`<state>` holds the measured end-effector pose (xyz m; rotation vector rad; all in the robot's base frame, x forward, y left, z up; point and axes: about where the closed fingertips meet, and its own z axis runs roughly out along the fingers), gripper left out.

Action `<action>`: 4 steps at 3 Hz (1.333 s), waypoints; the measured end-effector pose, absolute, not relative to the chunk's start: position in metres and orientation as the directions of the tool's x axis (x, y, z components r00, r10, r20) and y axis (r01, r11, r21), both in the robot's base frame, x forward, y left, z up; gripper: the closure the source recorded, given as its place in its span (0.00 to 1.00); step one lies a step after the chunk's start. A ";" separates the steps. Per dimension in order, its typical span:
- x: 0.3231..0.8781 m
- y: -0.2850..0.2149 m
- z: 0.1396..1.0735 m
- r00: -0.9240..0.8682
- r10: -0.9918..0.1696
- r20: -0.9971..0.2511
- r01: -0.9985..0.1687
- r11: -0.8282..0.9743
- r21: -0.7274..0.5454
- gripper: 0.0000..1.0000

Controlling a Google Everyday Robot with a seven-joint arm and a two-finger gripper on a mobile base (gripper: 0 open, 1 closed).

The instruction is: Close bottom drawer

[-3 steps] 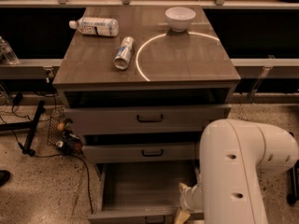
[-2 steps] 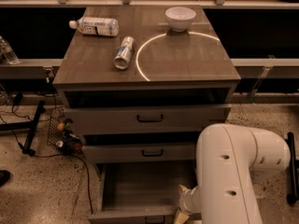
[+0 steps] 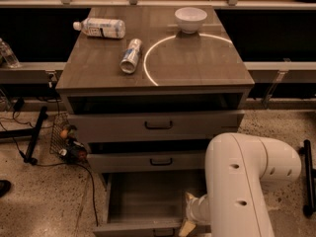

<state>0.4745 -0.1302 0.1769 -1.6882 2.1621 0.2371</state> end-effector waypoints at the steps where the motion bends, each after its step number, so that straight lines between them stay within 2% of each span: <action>1: 0.491 -0.123 0.188 -0.177 -0.895 -0.410 -0.959 0.250 -0.133 0.18; 4: 0.518 -0.109 0.202 -0.145 -0.885 -0.444 -0.951 0.248 -0.185 0.88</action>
Offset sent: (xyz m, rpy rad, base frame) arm 0.0421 0.0252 0.0227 0.0240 -0.0835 0.0343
